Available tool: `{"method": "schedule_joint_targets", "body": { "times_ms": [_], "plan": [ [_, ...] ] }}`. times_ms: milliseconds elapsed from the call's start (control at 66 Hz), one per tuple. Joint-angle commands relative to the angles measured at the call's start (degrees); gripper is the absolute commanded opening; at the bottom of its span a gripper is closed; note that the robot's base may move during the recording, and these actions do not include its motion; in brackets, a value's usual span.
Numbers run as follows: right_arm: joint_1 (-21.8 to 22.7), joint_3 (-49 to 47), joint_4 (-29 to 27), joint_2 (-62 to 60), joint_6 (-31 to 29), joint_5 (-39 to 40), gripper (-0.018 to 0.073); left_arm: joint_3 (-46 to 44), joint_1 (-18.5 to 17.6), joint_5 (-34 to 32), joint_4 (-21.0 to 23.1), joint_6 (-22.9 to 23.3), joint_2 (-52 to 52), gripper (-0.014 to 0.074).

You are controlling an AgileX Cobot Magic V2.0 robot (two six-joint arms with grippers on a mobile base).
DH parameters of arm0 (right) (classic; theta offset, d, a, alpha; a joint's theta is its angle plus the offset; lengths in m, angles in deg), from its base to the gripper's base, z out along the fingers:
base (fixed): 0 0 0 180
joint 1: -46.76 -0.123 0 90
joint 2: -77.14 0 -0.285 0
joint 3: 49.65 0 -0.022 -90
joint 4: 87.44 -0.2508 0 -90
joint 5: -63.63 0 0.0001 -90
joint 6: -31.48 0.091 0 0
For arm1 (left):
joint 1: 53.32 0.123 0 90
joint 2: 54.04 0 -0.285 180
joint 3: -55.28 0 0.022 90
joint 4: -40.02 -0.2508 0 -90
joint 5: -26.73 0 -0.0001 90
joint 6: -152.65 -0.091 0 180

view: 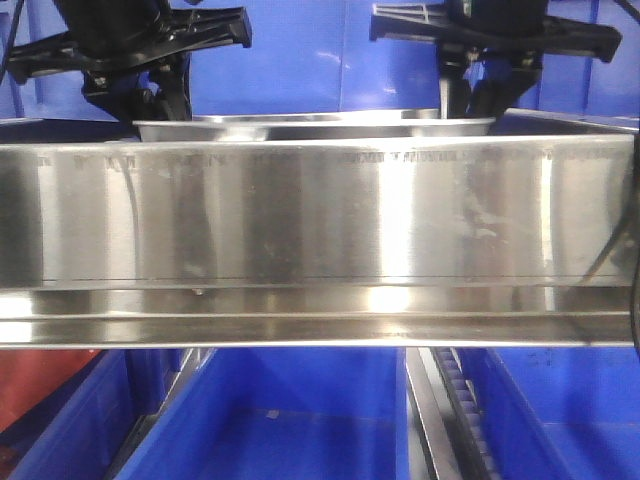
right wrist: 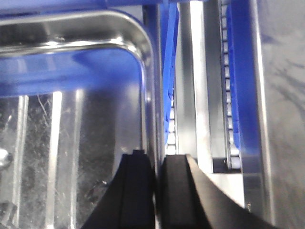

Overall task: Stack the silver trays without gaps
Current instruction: 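Lift the silver tray with both grippers and pull it off the shelf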

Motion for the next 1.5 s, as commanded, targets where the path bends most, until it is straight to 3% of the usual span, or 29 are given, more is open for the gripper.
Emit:
{"method": "schedule_joint_targets", "body": {
  "times_ms": [0,258,379,515,697,924,1167,1485],
  "plan": [
    [0.16,-2.10,1.23,-2.97,-0.45,0.31,-0.0006,-2.25,-1.30,2.36,-2.45,-0.29,0.95,-0.0006],
    [0.11,-2.35,2.08,-10.68,0.00,2.23,-0.0004,-7.40,-3.82,2.51,-3.91,0.88,6.84,-0.0014],
    [-1.39,-2.35,7.97,-14.94,3.86,1.89,-0.0004,-7.64,-5.00,2.84,-7.25,4.53,10.51,-0.0016],
    [-7.96,-0.42,20.51,-19.17,11.30,1.29,-0.0004,-7.52,-7.94,5.51,-13.36,9.10,13.73,-0.0016],
    [-15.73,5.48,27.89,-23.65,20.56,1.55,-0.0004,-3.71,-12.46,5.31,-19.44,15.54,18.49,-0.0016],
    [-24.04,17.93,35.34,-30.37,33.39,2.80,-0.0004,7.20,-17.70,3.92,-22.12,20.72,26.64,-0.0016],
    [-30.13,21.18,35.71,-33.77,36.22,1.64,-0.0004,14.92,-23.40,3.92,-23.58,25.73,33.50,-0.0016],
    [-30.13,21.18,35.71,-33.77,36.22,1.76,-0.0004,15.71,-23.71,5.03,-23.49,25.73,34.13,-0.0016]
  ]
}}
